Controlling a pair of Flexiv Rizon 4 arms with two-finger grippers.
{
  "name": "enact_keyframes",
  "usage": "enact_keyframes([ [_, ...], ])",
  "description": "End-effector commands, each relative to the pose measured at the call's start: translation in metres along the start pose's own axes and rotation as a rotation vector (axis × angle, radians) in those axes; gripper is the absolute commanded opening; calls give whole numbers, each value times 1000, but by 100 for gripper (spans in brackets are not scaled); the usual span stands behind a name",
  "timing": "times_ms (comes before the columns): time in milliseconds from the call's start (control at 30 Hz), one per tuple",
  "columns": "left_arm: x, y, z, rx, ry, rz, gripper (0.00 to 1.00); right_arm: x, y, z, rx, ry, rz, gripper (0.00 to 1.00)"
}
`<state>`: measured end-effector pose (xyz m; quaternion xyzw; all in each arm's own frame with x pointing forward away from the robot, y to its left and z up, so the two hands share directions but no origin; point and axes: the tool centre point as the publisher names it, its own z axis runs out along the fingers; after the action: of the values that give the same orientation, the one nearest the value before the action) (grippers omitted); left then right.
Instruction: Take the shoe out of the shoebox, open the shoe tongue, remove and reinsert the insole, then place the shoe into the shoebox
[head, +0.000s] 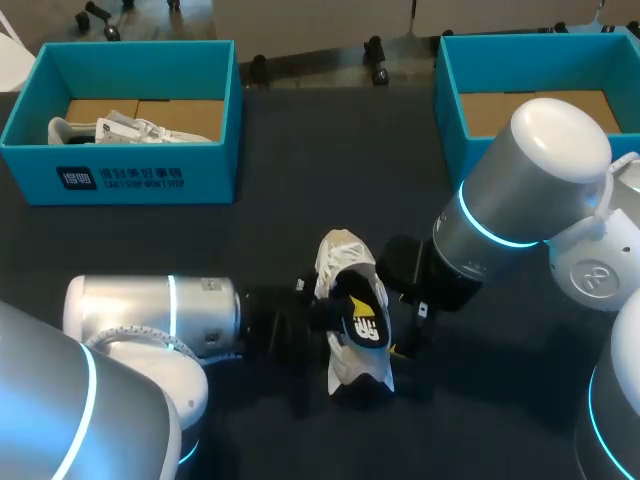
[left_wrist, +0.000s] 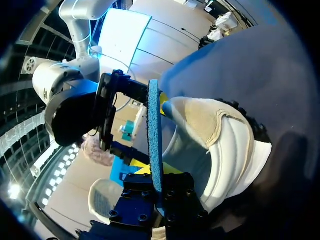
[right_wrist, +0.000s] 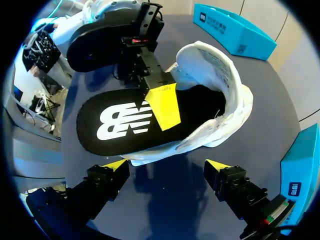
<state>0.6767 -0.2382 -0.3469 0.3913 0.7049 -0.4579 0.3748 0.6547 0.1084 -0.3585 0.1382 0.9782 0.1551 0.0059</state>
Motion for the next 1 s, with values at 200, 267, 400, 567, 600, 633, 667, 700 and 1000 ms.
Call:
enact_keyframes([
  [200,-7,-8,-8,-4,30,-67,26,1,0,1,-1,-2,1,100],
  [267,-8,-12,-11,-3,38,-75,30,1,0,1,-1,-2,1,100],
  [400,-9,-20,-17,3,50,-90,32,1,0,1,-1,-2,1,100],
  [567,-12,-28,-22,20,48,-111,29,1,0,1,-1,-2,1,100],
  [600,-13,-29,-23,21,49,-111,30,1,0,1,-1,-2,1,100],
  [633,-13,-30,-24,21,50,-110,30,1,0,1,-1,-2,1,100],
  [667,-13,-31,-24,25,58,-119,30,1,0,1,-1,-2,1,100],
  [700,-13,-33,-24,24,58,-119,29,1,0,1,-1,-2,1,100],
  [1000,-2,-36,-16,33,67,-62,0,1,0,1,-1,-2,1,100],
])
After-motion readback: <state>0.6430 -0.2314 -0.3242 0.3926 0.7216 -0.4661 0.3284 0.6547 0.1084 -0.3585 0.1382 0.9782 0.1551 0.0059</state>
